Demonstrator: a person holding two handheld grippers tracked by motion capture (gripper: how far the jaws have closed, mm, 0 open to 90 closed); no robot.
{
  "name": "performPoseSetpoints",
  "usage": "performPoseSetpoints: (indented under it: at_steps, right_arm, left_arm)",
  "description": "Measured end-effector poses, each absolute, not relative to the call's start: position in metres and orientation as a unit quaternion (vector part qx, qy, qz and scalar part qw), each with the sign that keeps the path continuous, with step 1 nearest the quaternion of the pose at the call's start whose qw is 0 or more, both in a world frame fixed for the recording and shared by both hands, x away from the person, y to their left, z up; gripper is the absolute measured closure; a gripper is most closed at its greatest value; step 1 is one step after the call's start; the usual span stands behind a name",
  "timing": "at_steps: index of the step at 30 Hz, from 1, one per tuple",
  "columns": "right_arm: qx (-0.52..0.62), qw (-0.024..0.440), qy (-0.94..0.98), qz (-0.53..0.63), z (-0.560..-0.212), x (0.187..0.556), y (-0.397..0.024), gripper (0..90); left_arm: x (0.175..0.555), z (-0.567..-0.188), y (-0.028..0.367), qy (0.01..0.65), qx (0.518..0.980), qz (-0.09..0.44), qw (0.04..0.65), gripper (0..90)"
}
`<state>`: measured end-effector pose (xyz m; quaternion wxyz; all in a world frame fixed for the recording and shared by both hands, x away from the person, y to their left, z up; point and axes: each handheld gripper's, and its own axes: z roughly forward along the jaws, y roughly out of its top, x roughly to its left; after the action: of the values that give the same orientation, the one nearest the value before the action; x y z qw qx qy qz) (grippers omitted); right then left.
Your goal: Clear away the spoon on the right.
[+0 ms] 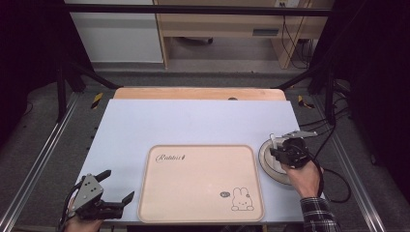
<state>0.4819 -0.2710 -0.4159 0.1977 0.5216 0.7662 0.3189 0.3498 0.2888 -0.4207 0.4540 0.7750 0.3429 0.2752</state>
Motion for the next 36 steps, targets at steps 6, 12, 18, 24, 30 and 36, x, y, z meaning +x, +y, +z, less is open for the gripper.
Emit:
performPoseSetpoints:
  at_steps: [6,12,18,24,30,36]
  right_arm:
    - [0.522,0.197,0.765,0.322,-0.407,0.478,-0.272,73.1]
    - [0.516,0.196,0.768,0.326,-0.392,0.473,-0.276,73.2]
    - [0.513,0.19,0.771,0.326,-0.379,0.468,-0.278,73.2]
    - [0.507,0.191,0.777,0.322,-0.366,0.463,-0.279,73.2]
    - [0.503,0.181,0.781,0.324,-0.353,0.456,-0.28,73.2]
    - [0.493,0.175,0.793,0.312,-0.342,0.448,-0.275,73.2]
  left_arm:
    - [0.35,-0.421,0.289,0.342,0.776,0.275,0.453,0.0]
    - [0.35,-0.421,0.288,0.342,0.776,0.276,0.452,0.0]
    - [0.349,-0.42,0.288,0.342,0.776,0.276,0.452,0.0]
    - [0.35,-0.42,0.288,0.342,0.776,0.277,0.452,0.0]
    - [0.35,-0.421,0.288,0.342,0.776,0.276,0.452,0.0]
    - [0.35,-0.421,0.288,0.343,0.776,0.276,0.451,0.0]
